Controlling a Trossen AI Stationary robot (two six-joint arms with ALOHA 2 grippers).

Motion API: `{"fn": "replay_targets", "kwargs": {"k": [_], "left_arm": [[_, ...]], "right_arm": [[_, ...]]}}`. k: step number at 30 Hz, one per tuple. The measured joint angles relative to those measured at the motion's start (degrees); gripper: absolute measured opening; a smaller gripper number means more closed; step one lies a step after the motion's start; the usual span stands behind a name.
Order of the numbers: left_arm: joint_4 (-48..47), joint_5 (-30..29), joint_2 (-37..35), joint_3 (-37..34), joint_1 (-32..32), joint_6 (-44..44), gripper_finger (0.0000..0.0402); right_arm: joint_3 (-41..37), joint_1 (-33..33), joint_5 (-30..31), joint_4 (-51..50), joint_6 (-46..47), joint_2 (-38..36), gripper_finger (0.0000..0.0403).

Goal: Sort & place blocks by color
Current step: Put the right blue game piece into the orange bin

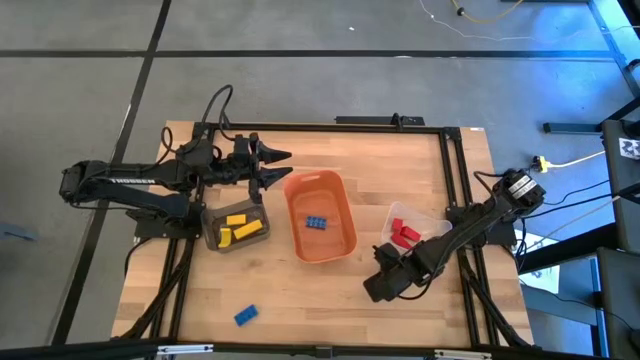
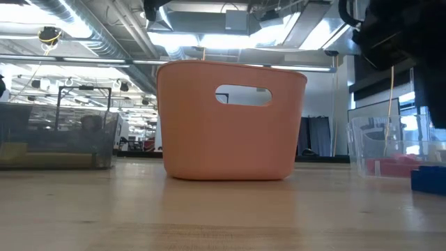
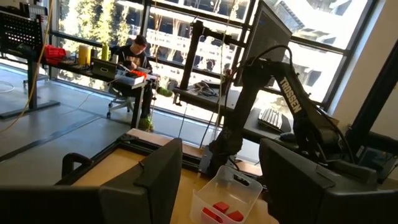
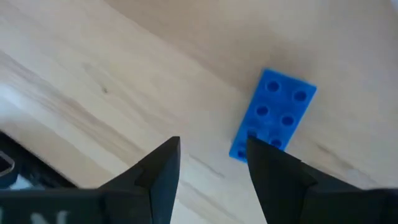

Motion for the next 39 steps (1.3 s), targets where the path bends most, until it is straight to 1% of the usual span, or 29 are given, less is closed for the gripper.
{"fn": "replay_targets", "kwargs": {"k": [3,8,10,15,19,28,39], "left_arm": [[-0.02,0.0,0.0,0.0,0.0,-0.02,0.0205],[0.0,0.0,0.0,0.0,0.0,-0.02,0.0205],[-0.01,0.0,0.0,0.0,0.0,-0.02,0.0205],[-0.02,0.0,0.0,0.0,0.0,-0.02,0.0206],[-0.02,0.0,0.0,0.0,0.0,-0.02,0.0206],[-0.02,0.0,0.0,0.0,-0.01,-0.04,0.0205],[0.0,0.0,-0.02,0.0,-0.02,-0.1,0.0205]], "right_arm": [[0.07,0.14,-2.35,0.01,-0.06,0.02,0.0185],[0.04,-0.07,-2.52,-0.47,-0.07,0.04,0.0189],[0.04,-0.53,-2.58,-0.62,-0.09,0.04,0.0202],[0.04,-0.99,-2.18,-2.56,-0.08,0.04,0.0259],[0.04,-0.97,-1.12,-3.6,-0.03,0.04,0.0279],[0.04,-0.8,0.89,-4.99,0.02,0.57,0.0283],[0.04,-2.12,-0.25,-6.64,0.17,5.55,0.0283]]}}
